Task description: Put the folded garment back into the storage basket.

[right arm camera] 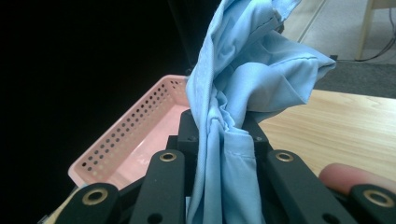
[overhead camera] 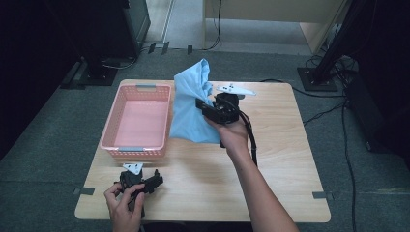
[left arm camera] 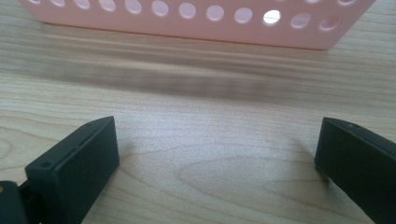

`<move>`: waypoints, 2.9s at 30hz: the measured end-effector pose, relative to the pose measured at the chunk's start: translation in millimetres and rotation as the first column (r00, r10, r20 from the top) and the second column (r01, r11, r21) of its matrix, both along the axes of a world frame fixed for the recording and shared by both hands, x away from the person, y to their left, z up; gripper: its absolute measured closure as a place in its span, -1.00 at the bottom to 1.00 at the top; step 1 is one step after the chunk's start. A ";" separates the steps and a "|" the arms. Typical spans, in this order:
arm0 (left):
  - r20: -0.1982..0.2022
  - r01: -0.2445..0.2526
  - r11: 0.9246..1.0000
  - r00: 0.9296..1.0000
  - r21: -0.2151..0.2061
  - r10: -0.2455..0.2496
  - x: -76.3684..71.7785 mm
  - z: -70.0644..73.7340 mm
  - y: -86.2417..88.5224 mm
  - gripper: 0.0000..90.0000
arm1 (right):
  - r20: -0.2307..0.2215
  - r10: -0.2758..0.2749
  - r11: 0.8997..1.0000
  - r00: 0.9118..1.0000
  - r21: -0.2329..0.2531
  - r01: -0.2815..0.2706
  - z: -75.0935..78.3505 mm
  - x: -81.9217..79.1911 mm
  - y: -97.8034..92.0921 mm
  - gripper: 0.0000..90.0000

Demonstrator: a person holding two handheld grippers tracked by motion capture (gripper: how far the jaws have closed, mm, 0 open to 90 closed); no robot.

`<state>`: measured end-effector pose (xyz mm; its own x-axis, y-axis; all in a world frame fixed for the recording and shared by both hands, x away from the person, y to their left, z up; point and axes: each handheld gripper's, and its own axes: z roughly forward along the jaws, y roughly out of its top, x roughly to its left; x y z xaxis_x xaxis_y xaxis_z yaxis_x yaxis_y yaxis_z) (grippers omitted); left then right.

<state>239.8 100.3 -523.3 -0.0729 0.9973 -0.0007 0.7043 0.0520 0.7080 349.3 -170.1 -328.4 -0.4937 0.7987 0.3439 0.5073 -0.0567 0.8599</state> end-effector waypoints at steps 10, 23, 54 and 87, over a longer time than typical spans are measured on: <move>0.001 -0.001 1.000 1.000 -0.001 0.001 0.0 -0.1 -0.1 -1.00 | 0.010 0.028 1.000 1.000 0.014 -0.028 9.0 2.0 20.3 0.71; -0.002 0.002 1.000 1.000 0.001 -0.002 -0.1 0.1 0.1 -1.00 | 0.006 0.054 0.998 0.999 0.020 -0.054 9.7 6.6 46.8 0.71; 0.002 -0.001 1.000 1.000 0.000 0.001 0.0 -0.1 -0.2 -1.00 | -0.038 0.076 0.997 0.996 0.007 -0.076 -8.8 27.7 99.9 0.71; -0.001 0.001 1.000 1.000 0.000 -0.001 0.0 0.0 0.0 -1.00 | -0.120 0.097 0.995 0.988 -0.022 -0.100 -45.0 47.9 155.7 0.71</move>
<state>239.7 100.3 -523.3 -0.0718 0.9974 -0.0010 0.7050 0.0515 0.7073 397.1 -14.4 -373.5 -0.5277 0.7583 0.3827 0.6076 0.0221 0.7940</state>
